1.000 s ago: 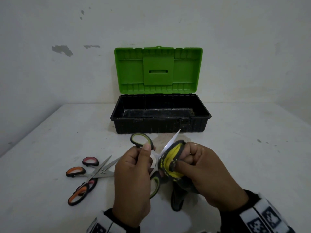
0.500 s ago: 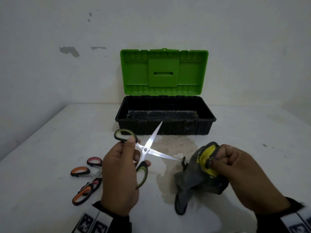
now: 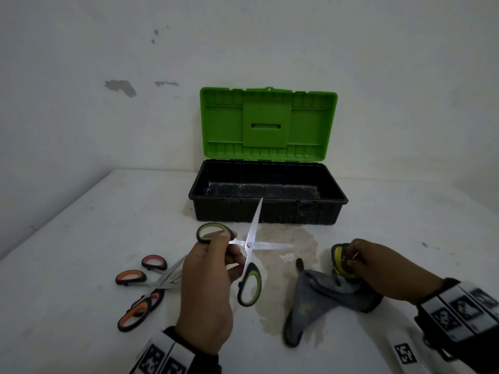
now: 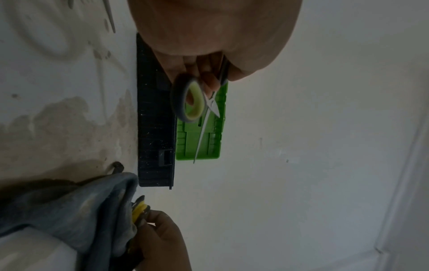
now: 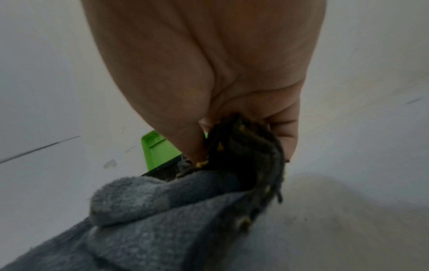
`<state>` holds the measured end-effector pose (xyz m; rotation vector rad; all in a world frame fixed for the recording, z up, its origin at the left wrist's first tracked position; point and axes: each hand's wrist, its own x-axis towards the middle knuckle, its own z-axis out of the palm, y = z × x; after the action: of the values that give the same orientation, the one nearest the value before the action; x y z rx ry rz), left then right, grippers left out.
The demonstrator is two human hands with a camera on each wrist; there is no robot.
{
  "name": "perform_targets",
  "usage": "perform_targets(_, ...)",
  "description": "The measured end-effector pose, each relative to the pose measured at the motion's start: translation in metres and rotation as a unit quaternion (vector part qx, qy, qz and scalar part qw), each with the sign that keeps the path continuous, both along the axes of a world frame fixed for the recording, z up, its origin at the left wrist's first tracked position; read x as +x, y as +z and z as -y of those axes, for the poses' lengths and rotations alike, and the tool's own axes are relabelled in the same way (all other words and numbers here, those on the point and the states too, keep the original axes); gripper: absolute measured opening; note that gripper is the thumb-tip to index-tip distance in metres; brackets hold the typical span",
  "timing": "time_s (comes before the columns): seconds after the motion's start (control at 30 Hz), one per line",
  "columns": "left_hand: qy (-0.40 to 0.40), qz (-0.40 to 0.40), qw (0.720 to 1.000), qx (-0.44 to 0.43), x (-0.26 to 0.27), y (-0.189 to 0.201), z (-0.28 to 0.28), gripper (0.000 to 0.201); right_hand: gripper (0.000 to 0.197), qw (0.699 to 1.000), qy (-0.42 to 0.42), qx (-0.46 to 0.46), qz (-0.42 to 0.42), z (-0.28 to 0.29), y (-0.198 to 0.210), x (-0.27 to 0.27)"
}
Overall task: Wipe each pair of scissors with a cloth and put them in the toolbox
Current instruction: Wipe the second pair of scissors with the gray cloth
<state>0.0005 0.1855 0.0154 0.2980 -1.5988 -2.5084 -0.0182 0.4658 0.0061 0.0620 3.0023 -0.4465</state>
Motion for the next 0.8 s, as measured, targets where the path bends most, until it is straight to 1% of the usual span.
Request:
perform_targets(0.07,-0.006,0.003,1.000,0.004,0.000,0.001,0.001,0.017,0.009,1.000,-0.009,0.010,0.009,0.002,0.004,-0.002)
perform_targets(0.1,-0.008,0.006,1.000,0.008,0.000,0.002,0.001,0.016,0.006,0.999,-0.024,0.024,0.000,0.002,0.007,-0.002)
perform_targets(0.13,-0.010,0.009,1.000,0.017,0.000,0.003,0.002,0.016,0.006,0.997,-0.042,0.051,-0.029,0.002,0.010,0.000)
perform_targets(0.2,-0.020,0.017,0.999,0.036,0.000,0.004,0.004,0.016,0.022,0.981,-0.067,0.137,-0.119,0.005,0.014,0.007)
perform_targets(0.23,-0.029,0.021,0.998,0.043,0.000,0.005,0.004,0.016,0.026,0.973,-0.064,0.145,-0.169,0.010,0.018,0.011)
perform_targets(0.27,-0.041,0.024,0.998,0.047,0.000,0.006,0.004,0.016,0.026,0.968,-0.051,0.124,-0.210,0.016,0.024,0.016)
perform_targets(0.3,-0.057,0.026,0.997,0.049,0.001,0.008,0.004,0.017,0.026,0.969,-0.032,0.084,-0.232,0.025,0.032,0.022)
perform_targets(0.33,-0.074,0.026,0.996,0.048,0.002,0.009,0.003,0.017,0.025,0.973,-0.009,0.030,-0.229,0.035,0.040,0.028)
perform_targets(0.4,-0.109,0.030,0.992,0.048,0.005,0.013,0.001,0.018,0.025,0.982,0.017,-0.103,-0.157,0.058,0.054,0.038)
perform_targets(0.47,-0.136,0.034,0.989,0.044,0.008,0.016,0.000,0.018,0.039,0.965,0.023,-0.251,-0.078,0.077,0.058,0.044)
perform_targets(0.5,-0.147,0.034,0.988,0.038,0.009,0.017,0.000,0.018,0.044,0.953,0.020,-0.300,-0.039,0.084,0.057,0.047)
perform_targets(0.57,-0.163,0.034,0.986,0.016,0.011,0.018,0.001,0.017,0.041,0.939,0.006,-0.344,0.006,0.093,0.052,0.049)
perform_targets(0.63,-0.168,0.036,0.985,-0.024,0.011,0.017,0.005,0.017,0.035,0.933,-0.002,-0.358,0.030,0.099,0.049,0.049)
perform_targets(0.67,-0.166,0.036,0.984,-0.057,0.011,0.016,0.007,0.016,0.032,0.929,-0.005,-0.367,0.041,0.101,0.049,0.049)
perform_targets(0.73,-0.157,0.024,0.977,-0.143,0.009,0.013,0.014,0.015,0.028,0.910,-0.017,-0.412,0.049,0.104,0.049,0.048)
perform_targets(0.8,-0.150,-0.003,0.964,-0.219,0.010,0.012,0.021,0.015,0.029,0.896,-0.033,-0.440,0.036,0.106,0.049,0.048)
